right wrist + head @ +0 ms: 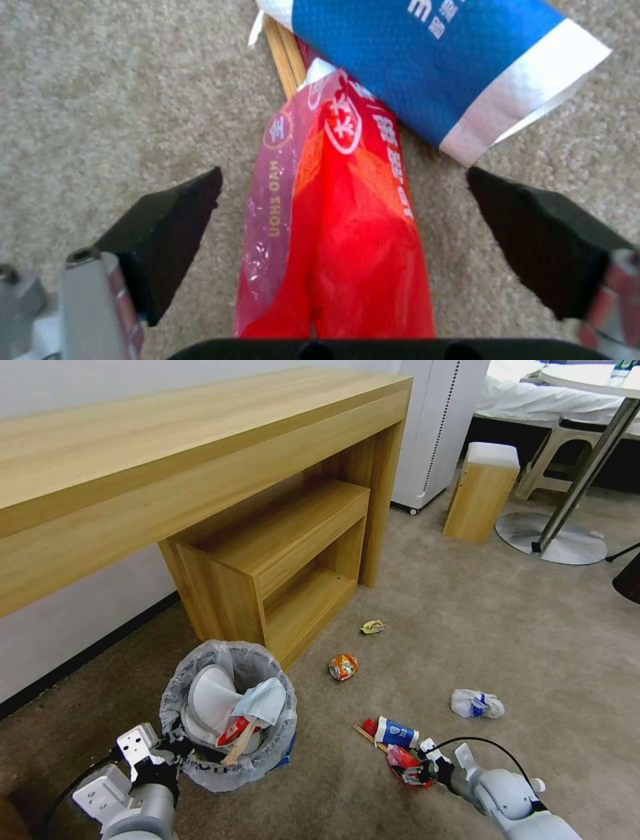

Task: Pick up the trash bin and place the garbage on the floor into it.

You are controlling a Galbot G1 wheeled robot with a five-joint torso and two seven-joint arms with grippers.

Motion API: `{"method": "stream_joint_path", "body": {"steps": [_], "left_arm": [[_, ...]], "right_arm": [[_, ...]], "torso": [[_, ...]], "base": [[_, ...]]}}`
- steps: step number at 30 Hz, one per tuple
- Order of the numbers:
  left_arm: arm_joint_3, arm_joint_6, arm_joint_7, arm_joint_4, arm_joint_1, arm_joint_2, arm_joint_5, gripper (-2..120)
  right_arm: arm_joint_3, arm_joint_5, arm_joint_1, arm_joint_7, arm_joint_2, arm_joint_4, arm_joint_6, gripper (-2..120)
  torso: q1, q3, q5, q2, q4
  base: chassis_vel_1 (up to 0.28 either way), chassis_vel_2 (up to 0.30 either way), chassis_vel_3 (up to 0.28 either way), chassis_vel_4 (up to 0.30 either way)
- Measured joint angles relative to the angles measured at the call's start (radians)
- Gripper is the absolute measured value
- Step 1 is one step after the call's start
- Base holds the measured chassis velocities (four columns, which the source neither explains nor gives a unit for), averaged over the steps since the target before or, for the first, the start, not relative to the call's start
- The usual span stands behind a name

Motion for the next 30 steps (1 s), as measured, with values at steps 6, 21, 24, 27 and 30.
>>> {"method": "stream_joint_path", "body": {"steps": [6, 21, 24, 27, 30], "left_arm": [[-0.001, 0.0, 0.0, 0.006, -0.004, 0.0, 0.0, 1], [-0.005, -0.001, 0.0, 0.0, 0.005, 0.007, 0.0, 1], [-0.006, -0.001, 0.0, -0.002, 0.007, 0.008, 0.0, 1], [-0.006, -0.001, 0.0, -0.003, 0.007, 0.008, 0.0, 1], [-0.005, -0.002, -0.001, -0.004, 0.009, 0.009, 0.002, 1]], "right_arm": [[-0.003, -0.003, 0.006, 0.001, 0.006, -0.01, 0.0, 67], [-0.004, -0.027, 0.007, 0.007, 0.005, -0.023, 0.02, 10], [-0.002, -0.032, 0.003, 0.007, 0.003, -0.022, 0.031, 5], [-0.002, -0.034, 0.0, -0.004, 0.001, -0.019, 0.053, 3], [0.011, -0.007, -0.003, -0.201, 0.001, -0.008, 0.289, 2]], "torso": [[0.0, 0.0, 0.0, 0.0, 0.0], [0.0, 0.0, 0.0, 0.0, 0.0], [0.0, 0.0, 0.0, 0.0, 0.0], [0.0, 0.0, 0.0, 0.0, -0.0001], [0.0, 0.0, 0.0, 0.0, 0.0]], "base": [[0.0, 0.0, 0.0, 0.0], [0.0, 0.0, 0.0, 0.0], [0.0, 0.0, 0.0, 0.0], [0.0, 0.0, 0.0, 0.0], [0.0, 0.0, 0.0, 0.0]]}}
